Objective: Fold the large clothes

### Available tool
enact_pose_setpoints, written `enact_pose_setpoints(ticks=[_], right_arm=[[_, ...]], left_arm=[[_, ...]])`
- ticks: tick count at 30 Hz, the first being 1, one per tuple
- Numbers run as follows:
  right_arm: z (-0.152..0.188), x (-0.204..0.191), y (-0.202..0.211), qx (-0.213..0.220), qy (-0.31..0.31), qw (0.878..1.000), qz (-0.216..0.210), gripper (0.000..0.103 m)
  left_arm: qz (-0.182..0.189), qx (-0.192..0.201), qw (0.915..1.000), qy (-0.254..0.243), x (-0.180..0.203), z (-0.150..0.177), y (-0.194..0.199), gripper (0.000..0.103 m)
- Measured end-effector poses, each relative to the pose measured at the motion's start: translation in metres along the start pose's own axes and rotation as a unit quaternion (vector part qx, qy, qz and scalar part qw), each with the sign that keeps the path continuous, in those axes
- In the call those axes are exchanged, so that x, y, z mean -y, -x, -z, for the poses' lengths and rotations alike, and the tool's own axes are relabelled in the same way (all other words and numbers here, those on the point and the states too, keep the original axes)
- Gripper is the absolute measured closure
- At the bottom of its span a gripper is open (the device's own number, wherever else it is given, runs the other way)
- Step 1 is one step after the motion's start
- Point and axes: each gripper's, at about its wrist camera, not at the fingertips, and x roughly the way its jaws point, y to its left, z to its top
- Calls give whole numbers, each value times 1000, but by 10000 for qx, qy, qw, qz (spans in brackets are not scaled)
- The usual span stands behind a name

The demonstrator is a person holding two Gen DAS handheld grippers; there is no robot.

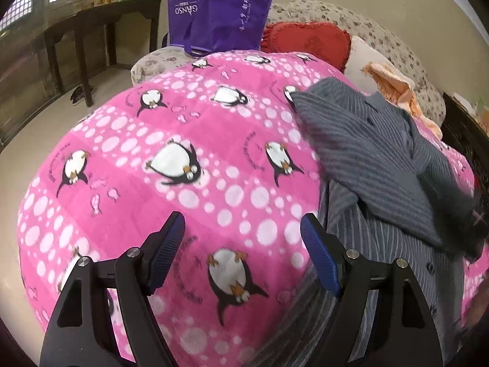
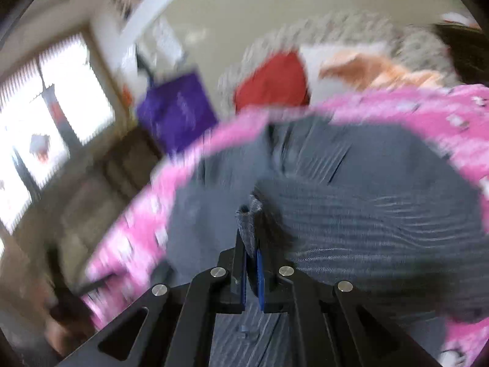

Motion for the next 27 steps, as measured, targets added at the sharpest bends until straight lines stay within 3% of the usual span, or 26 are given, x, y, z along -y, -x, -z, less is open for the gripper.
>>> enact_pose_setpoints(ticks=[4,7,10,13,16,19,22,24,26,27], right_arm=[[48,-8,-32,-821,499,9943,455,89],[59,-9,-7,-809,729,9916,704,45],[81,-10,26,-822,1238,9769,1533,45],[100,7,43,-1066,1246,9589,2317,45],[118,25,69,-1057,835,9562,2597,44],[131,32,86,-915,517,9537,2819,34],[140,35,89,-778,408,9501,2993,28],[137,34,87,-781,412,9487,3035,25],[136,36,85,-786,392,9482,3053,22],[134,36,84,-776,360,9490,3034,22]], left_arm=[[189,23,9997,-176,13,-15,0,24],[484,76,9975,-510,48,-23,0,24],[941,6,9924,-788,89,-29,-3,24],[1511,-299,9803,-1237,142,-23,-20,24],[1778,-549,9699,-1570,181,-8,-33,25],[2202,-689,9568,-1771,208,10,-38,24],[2618,-1269,9412,-1716,225,24,-58,25],[2828,-1235,9353,-1733,231,27,-55,25],[3147,-1330,9262,-1595,231,26,-53,40],[3247,-1433,9216,-1572,233,25,-54,68]])
